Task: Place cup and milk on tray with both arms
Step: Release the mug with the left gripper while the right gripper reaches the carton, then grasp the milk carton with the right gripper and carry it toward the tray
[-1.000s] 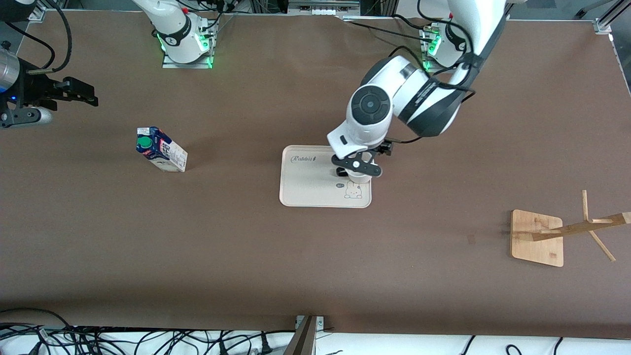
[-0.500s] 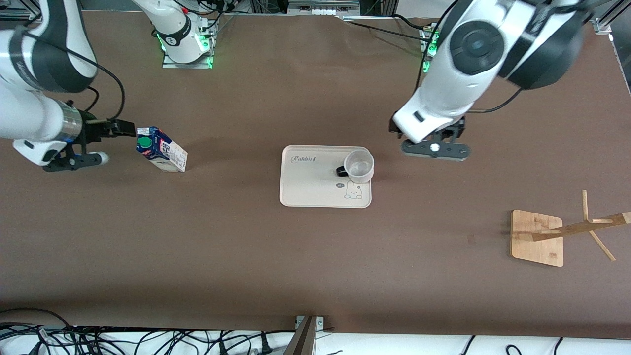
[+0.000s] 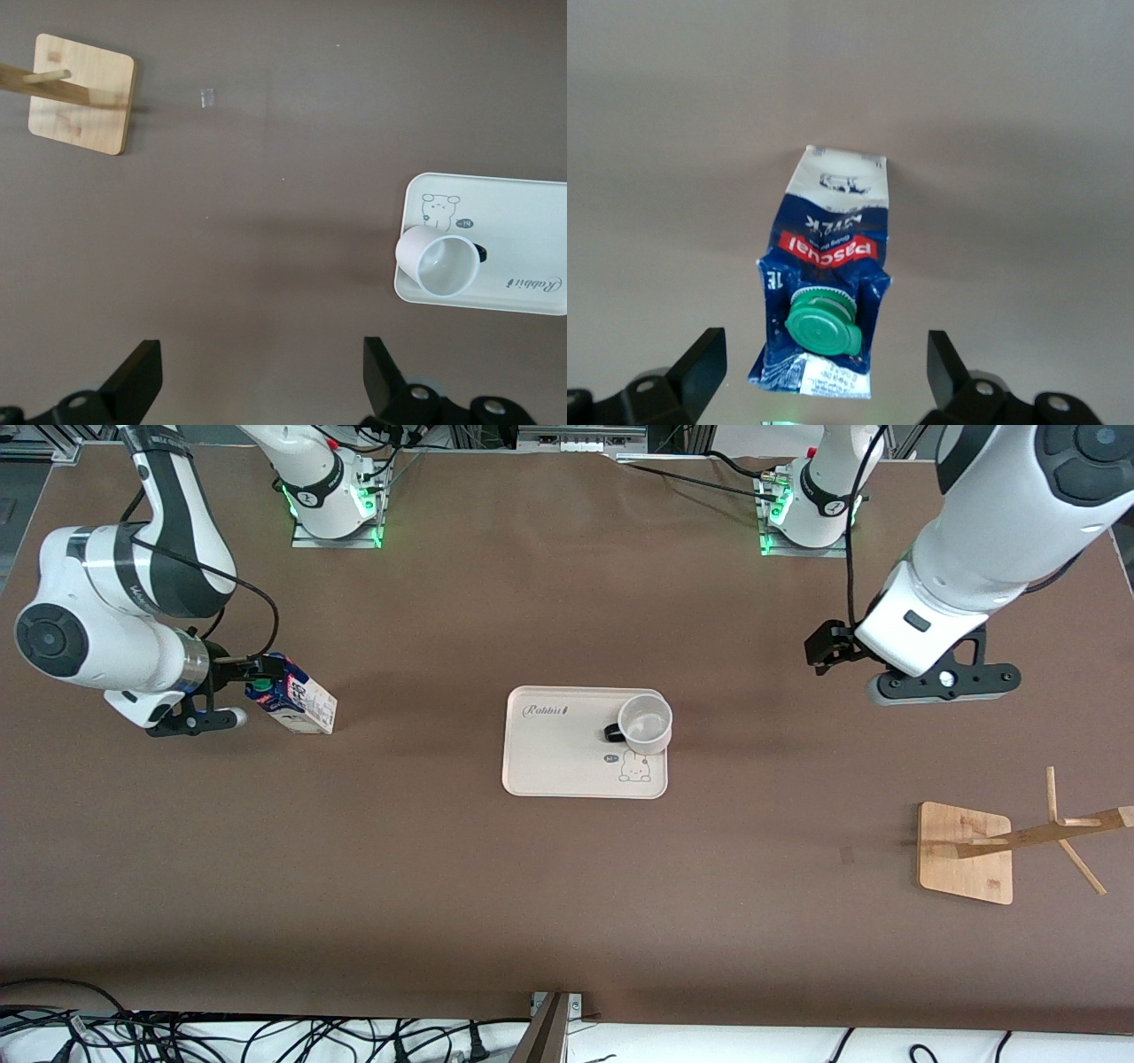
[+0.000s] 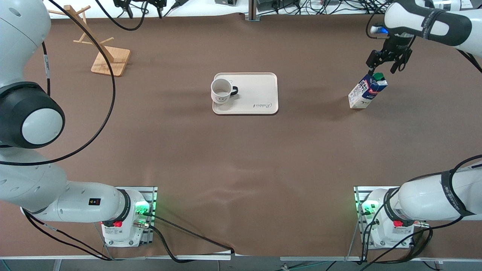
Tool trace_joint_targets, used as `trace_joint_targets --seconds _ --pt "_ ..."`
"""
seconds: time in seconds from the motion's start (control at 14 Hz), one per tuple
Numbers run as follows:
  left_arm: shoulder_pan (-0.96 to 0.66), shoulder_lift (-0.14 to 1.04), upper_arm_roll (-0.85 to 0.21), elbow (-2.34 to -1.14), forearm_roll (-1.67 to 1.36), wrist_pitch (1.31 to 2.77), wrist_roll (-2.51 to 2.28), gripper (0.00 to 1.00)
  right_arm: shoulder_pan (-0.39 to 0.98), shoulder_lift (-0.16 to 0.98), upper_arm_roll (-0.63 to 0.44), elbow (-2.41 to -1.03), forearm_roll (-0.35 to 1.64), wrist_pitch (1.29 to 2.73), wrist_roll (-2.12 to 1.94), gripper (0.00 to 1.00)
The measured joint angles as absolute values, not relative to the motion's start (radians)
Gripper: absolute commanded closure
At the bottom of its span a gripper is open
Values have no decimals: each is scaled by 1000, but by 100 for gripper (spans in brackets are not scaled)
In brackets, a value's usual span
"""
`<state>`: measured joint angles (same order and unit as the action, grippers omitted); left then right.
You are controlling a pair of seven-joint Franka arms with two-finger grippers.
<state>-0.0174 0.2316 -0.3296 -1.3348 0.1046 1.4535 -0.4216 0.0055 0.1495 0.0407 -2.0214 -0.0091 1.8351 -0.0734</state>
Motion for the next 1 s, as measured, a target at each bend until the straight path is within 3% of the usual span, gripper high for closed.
trace_joint_targets --seconds 0.14,0.5,0.79,1.0 --pt "6 232 -329 -1335 105 1453 -422 0 6 149 41 -2074 -9 1884 -73 44" --pt "103 238 -327 -1341 100 1448 -422 0 31 149 41 -2100 -9 1924 -72 77" --pt "211 265 -327 -1342 40 1457 -419 0 49 150 42 -2064 -9 1925 -69 80" --pt "246 268 -329 -1336 34 1460 -419 0 117 158 44 -1944 45 1838 -22 80"
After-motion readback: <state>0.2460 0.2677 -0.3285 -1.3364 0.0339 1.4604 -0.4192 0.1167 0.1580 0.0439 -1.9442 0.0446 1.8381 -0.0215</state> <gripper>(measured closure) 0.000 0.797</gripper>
